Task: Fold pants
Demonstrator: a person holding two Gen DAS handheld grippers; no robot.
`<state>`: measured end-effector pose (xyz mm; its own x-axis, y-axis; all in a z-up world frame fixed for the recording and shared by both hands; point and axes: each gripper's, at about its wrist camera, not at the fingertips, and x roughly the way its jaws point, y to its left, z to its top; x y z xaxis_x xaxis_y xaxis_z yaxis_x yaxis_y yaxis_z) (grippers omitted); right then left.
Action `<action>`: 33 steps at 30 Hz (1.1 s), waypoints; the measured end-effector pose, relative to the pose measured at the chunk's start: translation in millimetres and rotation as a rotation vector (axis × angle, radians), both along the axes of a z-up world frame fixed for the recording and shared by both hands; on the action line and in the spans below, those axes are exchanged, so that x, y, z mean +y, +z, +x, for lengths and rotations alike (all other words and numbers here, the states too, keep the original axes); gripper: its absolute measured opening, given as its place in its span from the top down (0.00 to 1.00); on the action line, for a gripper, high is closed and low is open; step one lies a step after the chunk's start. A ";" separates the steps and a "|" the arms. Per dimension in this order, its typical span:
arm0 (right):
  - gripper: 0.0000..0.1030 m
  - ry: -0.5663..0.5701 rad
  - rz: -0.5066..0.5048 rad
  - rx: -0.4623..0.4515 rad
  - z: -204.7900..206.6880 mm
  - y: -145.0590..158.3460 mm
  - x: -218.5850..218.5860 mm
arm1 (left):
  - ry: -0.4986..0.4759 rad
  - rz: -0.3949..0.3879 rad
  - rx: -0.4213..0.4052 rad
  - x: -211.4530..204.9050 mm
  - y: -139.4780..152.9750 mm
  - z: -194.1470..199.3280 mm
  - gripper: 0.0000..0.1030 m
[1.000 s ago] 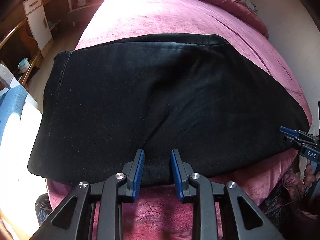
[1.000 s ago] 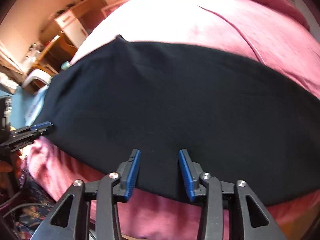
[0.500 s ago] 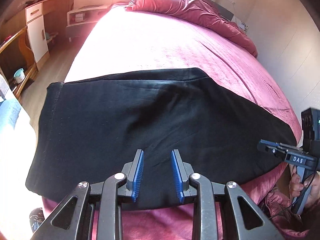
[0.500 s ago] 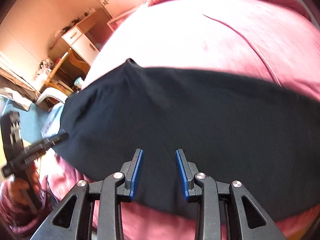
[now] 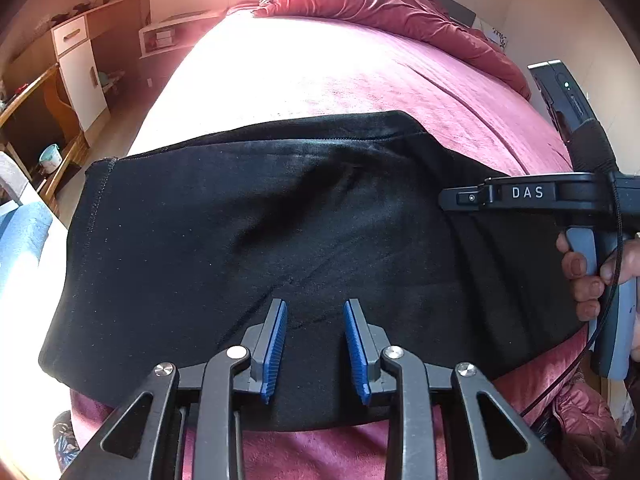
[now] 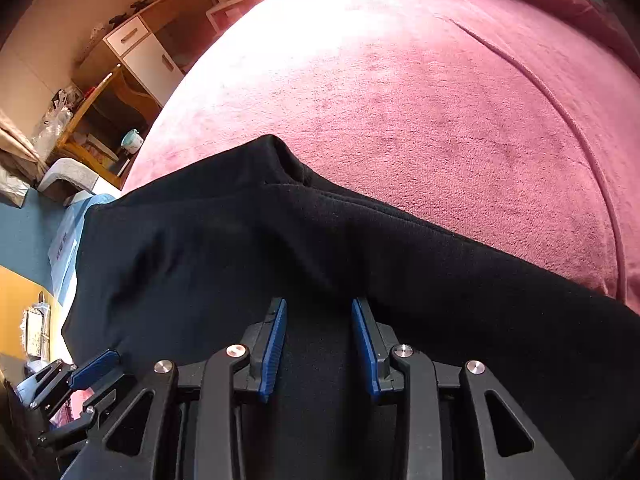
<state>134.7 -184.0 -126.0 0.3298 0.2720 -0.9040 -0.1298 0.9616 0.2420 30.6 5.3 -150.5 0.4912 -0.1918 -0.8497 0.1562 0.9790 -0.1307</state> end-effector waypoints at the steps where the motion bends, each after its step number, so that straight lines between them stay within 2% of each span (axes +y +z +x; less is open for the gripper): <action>1: 0.67 -0.004 0.013 -0.018 -3.8 4.7 -0.9 | 0.008 0.011 -0.009 -0.8 1.1 -0.8 0.71; 5: 0.67 -0.042 0.054 -0.078 -23.9 24.5 -13.5 | 0.028 0.041 -0.058 -6.0 7.6 -2.8 0.70; 10: 0.66 -0.086 -0.010 -0.143 -56.7 35.0 -25.4 | 0.029 0.029 -0.095 -11.3 19.5 -7.4 0.70; 17: 0.66 -0.194 -0.041 -0.167 -92.3 43.1 -71.8 | 0.001 0.025 -0.120 -23.1 30.0 -11.5 0.70; 20: 0.66 -0.281 -0.118 -0.194 -109.5 52.8 -99.4 | -0.021 0.015 -0.134 -31.4 32.8 -11.9 0.70; 22: 0.66 -0.360 -0.200 -0.255 -122.4 66.6 -120.2 | -0.033 0.000 -0.146 -33.8 36.2 -16.0 0.70; 25: 0.66 -0.464 -0.266 -0.336 -138.7 87.9 -151.3 | -0.048 -0.010 -0.144 -38.9 34.8 -17.1 0.70; 27: 0.66 -0.508 -0.265 -0.373 -145.6 97.7 -174.1 | -0.056 -0.007 -0.132 -42.2 32.0 -17.2 0.70; 33: 0.63 -0.548 -0.284 -0.391 -159.6 108.5 -213.4 | -0.040 -0.004 -0.103 -44.4 24.4 -17.0 0.70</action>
